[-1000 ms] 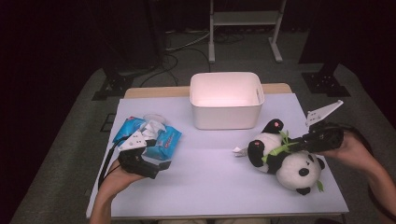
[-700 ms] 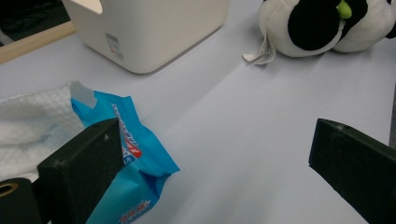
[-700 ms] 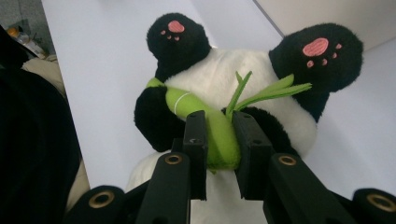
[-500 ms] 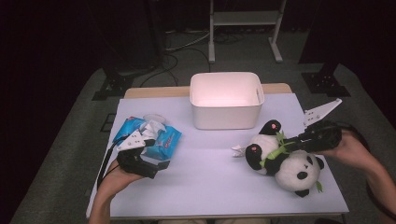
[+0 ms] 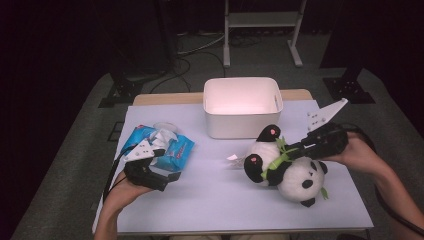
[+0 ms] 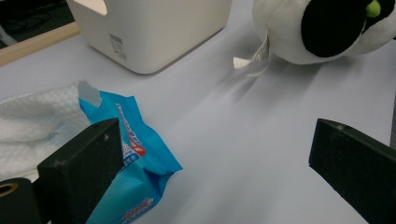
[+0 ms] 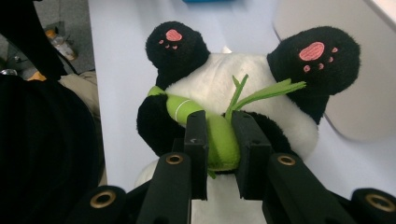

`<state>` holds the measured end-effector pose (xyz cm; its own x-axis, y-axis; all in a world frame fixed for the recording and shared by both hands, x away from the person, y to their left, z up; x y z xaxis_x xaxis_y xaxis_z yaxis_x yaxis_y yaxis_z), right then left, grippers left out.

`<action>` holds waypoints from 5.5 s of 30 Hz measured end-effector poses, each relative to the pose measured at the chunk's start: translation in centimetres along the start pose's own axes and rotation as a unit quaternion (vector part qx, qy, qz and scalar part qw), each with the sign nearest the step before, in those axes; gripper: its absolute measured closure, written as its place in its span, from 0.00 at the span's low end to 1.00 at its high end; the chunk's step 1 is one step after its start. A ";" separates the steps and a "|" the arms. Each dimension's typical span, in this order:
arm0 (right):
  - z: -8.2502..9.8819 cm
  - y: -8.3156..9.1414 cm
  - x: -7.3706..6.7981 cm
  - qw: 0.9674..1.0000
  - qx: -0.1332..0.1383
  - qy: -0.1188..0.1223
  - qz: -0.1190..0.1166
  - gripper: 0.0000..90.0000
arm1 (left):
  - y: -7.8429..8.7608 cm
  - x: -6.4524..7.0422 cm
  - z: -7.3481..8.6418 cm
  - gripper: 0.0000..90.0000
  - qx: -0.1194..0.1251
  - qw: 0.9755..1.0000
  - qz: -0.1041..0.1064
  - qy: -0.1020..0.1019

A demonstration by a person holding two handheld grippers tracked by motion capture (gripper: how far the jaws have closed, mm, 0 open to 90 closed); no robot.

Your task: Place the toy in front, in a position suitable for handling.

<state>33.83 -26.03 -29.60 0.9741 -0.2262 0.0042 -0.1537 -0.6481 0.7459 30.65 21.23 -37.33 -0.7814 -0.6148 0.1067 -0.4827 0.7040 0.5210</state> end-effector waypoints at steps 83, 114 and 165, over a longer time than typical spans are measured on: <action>-9.8 -8.8 0.6 0.997 -0.044 0.045 -0.050 0.39 | 1.5 -2.4 -0.2 0.08 -0.002 0.999 -0.039 -0.022; -2.5 -6.8 0.6 0.999 -0.006 0.013 -0.050 0.35 | -3.7 -10.2 -2.3 0.60 -0.108 0.992 -0.046 -0.051; 0.9 -6.1 0.7 0.998 0.039 -0.004 -0.041 0.34 | -3.6 -3.4 -7.9 0.99 -0.101 0.977 0.133 -0.130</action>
<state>35.35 -22.88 -34.79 0.9826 -0.1758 -0.0602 -0.0864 -0.7191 0.6896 38.17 18.04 -32.90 -0.9556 -0.2892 0.0562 -0.1808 0.7263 0.6632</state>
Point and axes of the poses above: each handheld gripper's, and its own axes: y roughly backward along the jaws, z roughly out of its underside, x roughly to its right, the point moved 1 cm from there along -y, roughly forward along the jaws, and after that the axes turned 5 degrees about y, right-handed, at the moved point
